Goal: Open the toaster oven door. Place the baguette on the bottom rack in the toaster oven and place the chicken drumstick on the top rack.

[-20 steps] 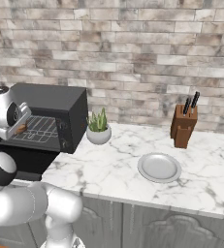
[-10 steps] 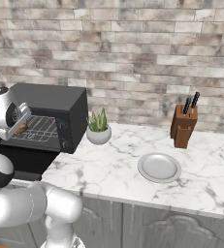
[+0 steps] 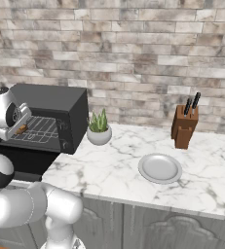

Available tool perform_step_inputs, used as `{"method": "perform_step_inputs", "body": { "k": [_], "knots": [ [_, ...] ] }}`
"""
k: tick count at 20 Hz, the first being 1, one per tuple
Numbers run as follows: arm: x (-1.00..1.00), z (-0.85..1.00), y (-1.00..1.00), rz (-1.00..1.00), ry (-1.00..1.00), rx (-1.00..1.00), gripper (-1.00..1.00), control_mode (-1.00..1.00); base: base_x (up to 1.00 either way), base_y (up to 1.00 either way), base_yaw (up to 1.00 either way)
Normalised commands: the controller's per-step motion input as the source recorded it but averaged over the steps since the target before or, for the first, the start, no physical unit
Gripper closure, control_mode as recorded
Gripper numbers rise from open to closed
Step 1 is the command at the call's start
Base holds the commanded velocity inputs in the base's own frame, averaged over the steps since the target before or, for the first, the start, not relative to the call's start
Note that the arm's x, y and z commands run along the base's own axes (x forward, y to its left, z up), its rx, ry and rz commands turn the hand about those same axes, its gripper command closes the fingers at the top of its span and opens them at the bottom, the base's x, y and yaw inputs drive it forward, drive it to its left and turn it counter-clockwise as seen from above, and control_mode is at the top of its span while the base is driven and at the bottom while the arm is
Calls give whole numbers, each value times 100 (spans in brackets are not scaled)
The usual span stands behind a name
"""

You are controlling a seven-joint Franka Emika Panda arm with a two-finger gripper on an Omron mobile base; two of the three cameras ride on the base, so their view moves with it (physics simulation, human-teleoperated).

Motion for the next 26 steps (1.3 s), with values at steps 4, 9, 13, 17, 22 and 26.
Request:
{"method": "perform_step_inputs", "body": {
  "k": [4, 9, 13, 17, 22, 26],
  "knots": [
    [0, 0, 0, -11, 0, 0, -100, -100, 0, 0, 0],
    [0, 0, 0, -13, 0, 0, -100, -100, 0, 0, 0],
    [0, 0, -1, -16, 0, 0, -100, -100, 0, 0, 0],
    [-4, 2, -6, -18, 0, 0, -100, -100, 0, 0, 0],
    [-8, 9, -10, -24, 3, 0, -100, -100, 0, 0, 0],
    [-7, 15, -4, -27, 8, 0, -100, -100, 0, 0, 0]
  ]
}}
